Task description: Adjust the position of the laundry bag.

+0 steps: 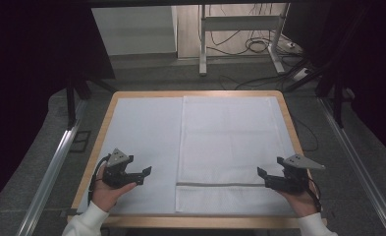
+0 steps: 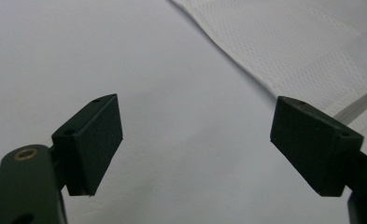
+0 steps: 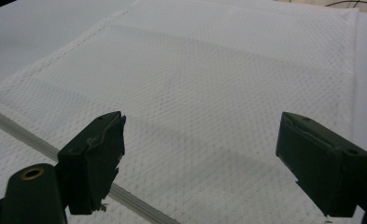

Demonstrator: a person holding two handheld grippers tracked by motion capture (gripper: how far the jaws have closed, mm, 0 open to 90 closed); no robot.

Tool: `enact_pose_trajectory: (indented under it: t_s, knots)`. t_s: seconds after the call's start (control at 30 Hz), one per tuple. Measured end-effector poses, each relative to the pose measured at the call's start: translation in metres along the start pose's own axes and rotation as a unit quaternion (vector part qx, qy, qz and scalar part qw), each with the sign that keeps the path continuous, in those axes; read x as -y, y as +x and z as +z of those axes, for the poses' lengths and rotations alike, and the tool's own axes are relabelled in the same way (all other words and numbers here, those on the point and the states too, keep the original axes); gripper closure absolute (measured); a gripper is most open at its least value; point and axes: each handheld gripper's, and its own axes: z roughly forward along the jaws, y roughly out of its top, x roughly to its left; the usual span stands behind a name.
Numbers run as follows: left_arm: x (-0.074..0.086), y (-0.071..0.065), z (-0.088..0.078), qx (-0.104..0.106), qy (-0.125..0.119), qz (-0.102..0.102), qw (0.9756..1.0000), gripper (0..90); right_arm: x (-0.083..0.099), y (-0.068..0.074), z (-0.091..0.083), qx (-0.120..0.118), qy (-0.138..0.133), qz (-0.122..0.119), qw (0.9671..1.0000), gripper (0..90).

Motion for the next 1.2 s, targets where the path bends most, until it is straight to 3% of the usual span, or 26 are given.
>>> enact_pose_trajectory:
  t_s: [0.1,0.17,0.27,0.4,0.47,0.63,0.73,0.97,1.2]
  knots:
    - [0.001,0.0,-0.003,0.002,-0.001,-0.006,1.0,19.2,0.0,0.002,0.001,-0.006,0.0,-0.003,1.0,14.8]
    - [-0.001,-0.001,-0.006,0.014,0.0,-0.016,0.9998,22.6,0.002,0.002,0.0,-0.006,-0.001,-0.001,1.0,14.6]
    - [-0.003,-0.005,-0.009,0.013,-0.001,-0.006,0.9999,22.8,0.003,0.0,-0.001,0.003,-0.005,0.009,0.9999,14.5]
    - [-0.003,-0.008,-0.011,0.009,0.005,-0.009,0.9999,21.2,0.004,0.004,-0.003,0.003,-0.005,0.006,1.0,14.6]
    - [-0.004,-0.007,-0.011,0.02,0.006,-0.016,0.9997,20.7,0.005,0.006,-0.005,-0.001,-0.003,0.004,1.0,14.7]
    - [-0.006,-0.007,0.001,0.027,0.019,-0.009,0.9994,20.4,0.007,0.01,-0.006,0.001,-0.002,0.0,1.0,15.1]
    - [-0.005,-0.009,0.005,0.016,0.027,-0.008,0.9995,14.2,0.007,0.01,-0.004,-0.002,-0.002,0.001,1.0,15.3]
    - [-0.009,-0.013,0.002,0.013,0.027,-0.006,0.9995,14.7,0.011,0.014,0.0,-0.005,0.003,-0.01,0.9999,15.3]
    - [-0.012,-0.022,0.0,0.034,0.018,0.012,0.9992,16.8,0.011,0.018,-0.003,0.002,0.002,-0.013,0.9999,15.6]
